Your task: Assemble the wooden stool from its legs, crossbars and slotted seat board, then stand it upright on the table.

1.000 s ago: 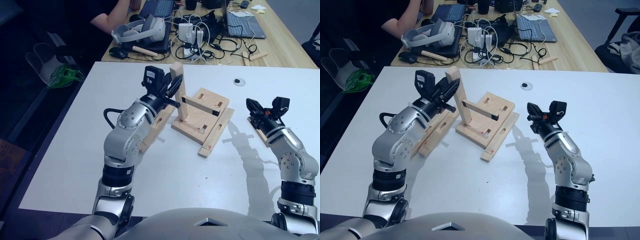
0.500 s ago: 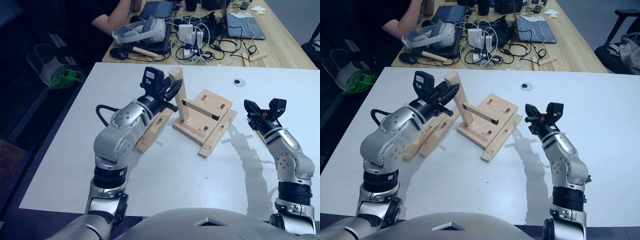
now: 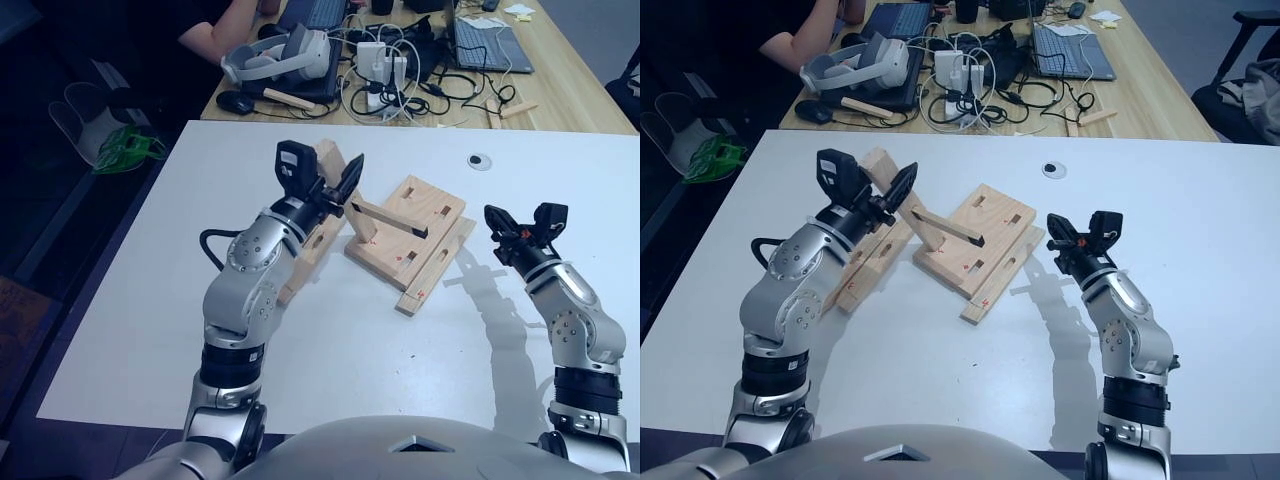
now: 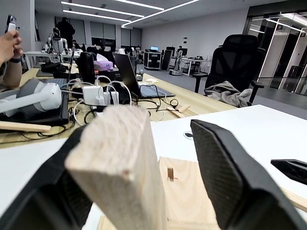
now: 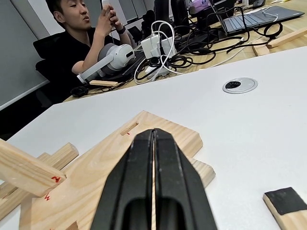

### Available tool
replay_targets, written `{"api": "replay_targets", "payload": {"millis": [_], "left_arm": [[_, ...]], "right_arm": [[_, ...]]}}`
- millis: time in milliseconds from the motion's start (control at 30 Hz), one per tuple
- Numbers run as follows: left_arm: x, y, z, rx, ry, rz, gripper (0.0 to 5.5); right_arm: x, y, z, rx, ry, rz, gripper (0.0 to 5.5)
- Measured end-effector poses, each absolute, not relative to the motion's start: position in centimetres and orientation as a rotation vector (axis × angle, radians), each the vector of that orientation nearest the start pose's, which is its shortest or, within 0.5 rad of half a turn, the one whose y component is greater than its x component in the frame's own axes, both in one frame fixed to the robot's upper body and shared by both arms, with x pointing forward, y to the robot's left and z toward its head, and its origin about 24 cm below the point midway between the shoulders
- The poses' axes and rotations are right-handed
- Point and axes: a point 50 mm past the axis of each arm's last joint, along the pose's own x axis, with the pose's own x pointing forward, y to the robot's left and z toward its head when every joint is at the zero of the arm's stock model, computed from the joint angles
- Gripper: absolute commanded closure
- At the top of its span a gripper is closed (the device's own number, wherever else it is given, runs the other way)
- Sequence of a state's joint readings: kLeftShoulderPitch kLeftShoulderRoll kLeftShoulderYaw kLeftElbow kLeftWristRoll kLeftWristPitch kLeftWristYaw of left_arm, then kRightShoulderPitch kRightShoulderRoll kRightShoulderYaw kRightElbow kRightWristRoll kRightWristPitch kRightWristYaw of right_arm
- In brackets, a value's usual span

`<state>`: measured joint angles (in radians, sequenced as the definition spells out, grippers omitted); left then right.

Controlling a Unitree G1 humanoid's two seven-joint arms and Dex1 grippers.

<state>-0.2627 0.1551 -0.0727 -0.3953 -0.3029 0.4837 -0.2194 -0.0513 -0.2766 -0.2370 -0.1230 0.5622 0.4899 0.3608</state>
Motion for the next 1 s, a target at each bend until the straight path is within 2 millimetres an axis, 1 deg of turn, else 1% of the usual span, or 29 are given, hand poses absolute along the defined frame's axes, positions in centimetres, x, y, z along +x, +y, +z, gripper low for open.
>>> {"api": "replay_targets", "payload": {"millis": [67,100,133,233,300,333,400,467,500,533,600,633,700,767,833,900,933,1000], "left_arm": [[27.3,11.4,16.6,-0.04,-0.236,-0.493,1.74],[27.3,11.4,17.2,-0.023,-0.27,-0.496,1.46],[27.4,11.6,17.9,-0.002,-0.312,-0.493,1.46],[27.6,12.3,18.9,0.009,-0.358,-0.46,1.46],[28.2,13.6,19.7,0.007,-0.372,-0.375,1.46],[29.2,14.7,19.7,0.036,-0.329,-0.296,1.32],[30.8,17.4,18.9,0.123,-0.194,-0.181,1.05],[32.1,21.0,17.2,0.203,0.009,-0.096,0.77],[32.4,22.7,16.1,0.227,0.129,-0.092,0.62],[32.4,23.9,15.3,0.242,0.221,-0.103,0.47],[32.0,25.2,14.1,0.307,0.382,-0.226,0.22],[31.6,25.5,13.6,0.351,0.456,-0.311,0.11],[30.6,25.8,12.1,0.44,0.584,-0.444,0.11],[29.8,25.8,11.1,0.489,0.644,-0.516,0.11],[29.2,25.3,10.9,0.504,0.655,-0.561,0.11],[28.4,24.4,10.4,0.514,0.67,-0.62,0.11],[28.0,24.2,9.9,0.513,0.691,-0.632,0.11],[27.6,24.1,9.6,0.516,0.706,-0.637,0.11]], "right_arm": [[25.3,-21.6,6.6,0.342,0.177,0.279,5.5],[25.3,-21.6,6.6,0.342,0.177,0.278,5.5],[25.3,-21.6,6.6,0.343,0.176,0.278,5.5],[25.3,-21.5,6.6,0.346,0.173,0.277,5.5],[25.3,-21.5,6.5,0.348,0.168,0.276,5.5],[25.3,-21.4,6.5,0.349,0.165,0.276,5.5],[25.2,-21.4,6.5,0.347,0.165,0.272,5.5],[25.2,-21.4,6.4,0.351,0.161,0.27,5.5],[25.2,-21.3,6.4,0.355,0.158,0.27,5.5],[25.2,-21.2,6.4,0.357,0.156,0.268,5.5],[25.2,-21.1,6.4,0.365,0.152,0.265,5.5],[25.2,-21.1,6.4,0.367,0.15,0.261,5.5],[25.2,-21.0,6.3,0.372,0.143,0.25,5.5],[24.8,-20.8,6.1,0.379,0.141,0.239,5.5],[24.5,-20.8,5.8,0.385,0.147,0.227,5.5],[24.0,-20.7,5.5,0.397,0.145,0.206,5.5],[23.8,-20.6,5.2,0.41,0.153,0.198,5.5],[23.7,-20.5,5.1,0.418,0.152,0.192,5.5]]}}
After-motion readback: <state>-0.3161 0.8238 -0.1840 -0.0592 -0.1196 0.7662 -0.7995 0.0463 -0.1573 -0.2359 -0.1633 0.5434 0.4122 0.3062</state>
